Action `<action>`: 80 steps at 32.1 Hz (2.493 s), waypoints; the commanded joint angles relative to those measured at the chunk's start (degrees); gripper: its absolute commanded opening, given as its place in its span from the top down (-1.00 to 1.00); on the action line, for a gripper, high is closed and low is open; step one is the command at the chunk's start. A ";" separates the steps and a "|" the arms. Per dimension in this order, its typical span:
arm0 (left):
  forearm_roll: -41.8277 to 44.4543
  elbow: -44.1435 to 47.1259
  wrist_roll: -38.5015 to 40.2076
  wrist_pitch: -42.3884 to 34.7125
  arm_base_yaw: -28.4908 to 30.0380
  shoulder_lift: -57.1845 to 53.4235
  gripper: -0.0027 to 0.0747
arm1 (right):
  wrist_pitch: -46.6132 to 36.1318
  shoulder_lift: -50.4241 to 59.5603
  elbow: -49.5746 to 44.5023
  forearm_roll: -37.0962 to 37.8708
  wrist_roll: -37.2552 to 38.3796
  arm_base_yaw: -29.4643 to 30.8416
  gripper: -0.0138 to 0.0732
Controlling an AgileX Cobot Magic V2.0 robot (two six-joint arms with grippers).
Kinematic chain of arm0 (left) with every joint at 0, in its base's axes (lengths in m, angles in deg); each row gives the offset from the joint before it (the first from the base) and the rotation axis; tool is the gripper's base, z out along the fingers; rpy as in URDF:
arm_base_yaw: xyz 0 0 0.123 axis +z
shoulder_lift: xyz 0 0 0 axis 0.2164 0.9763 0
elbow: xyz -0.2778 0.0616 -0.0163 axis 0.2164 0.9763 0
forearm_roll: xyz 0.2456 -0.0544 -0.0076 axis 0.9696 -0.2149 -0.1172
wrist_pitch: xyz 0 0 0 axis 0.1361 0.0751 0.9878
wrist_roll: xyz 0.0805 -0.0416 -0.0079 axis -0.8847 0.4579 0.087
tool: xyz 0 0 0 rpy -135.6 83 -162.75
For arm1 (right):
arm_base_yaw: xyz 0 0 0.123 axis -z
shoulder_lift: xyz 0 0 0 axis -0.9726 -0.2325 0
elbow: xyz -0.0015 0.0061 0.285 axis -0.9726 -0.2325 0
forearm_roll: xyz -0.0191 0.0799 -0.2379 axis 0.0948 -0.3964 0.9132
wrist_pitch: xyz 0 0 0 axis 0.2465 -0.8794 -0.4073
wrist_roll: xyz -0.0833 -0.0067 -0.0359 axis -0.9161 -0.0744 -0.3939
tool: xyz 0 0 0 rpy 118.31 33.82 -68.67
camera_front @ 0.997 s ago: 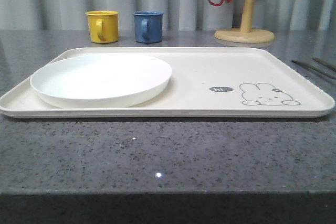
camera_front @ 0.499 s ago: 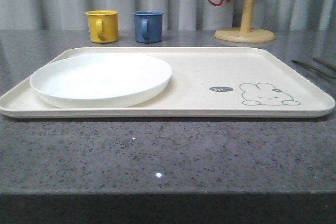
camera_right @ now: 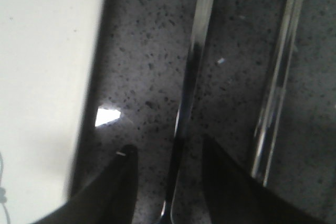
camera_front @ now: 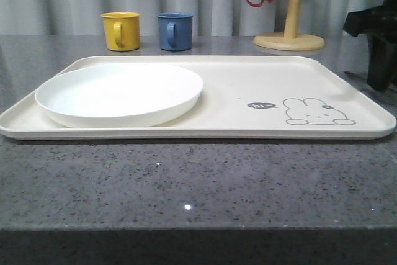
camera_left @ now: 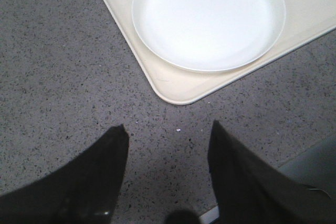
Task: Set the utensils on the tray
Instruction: 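Grasp the fork with the right gripper and carry it onto the tray, then release the fork beside the bunny drawing and lift the right gripper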
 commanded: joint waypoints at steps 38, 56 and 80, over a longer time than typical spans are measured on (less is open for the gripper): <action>-0.05 -1.44 0.67 -3.58 -0.42 0.13 0.01 | 11.78 2.01 13.81 1.55 10.05 -20.98 0.65; -0.05 -1.44 0.67 -3.58 -0.42 0.13 0.01 | 0.36 -6.67 15.44 1.85 35.00 -23.38 0.60; -0.05 -1.44 0.67 -3.63 -0.42 0.13 0.01 | 4.04 -0.71 15.27 12.38 30.97 -23.26 0.05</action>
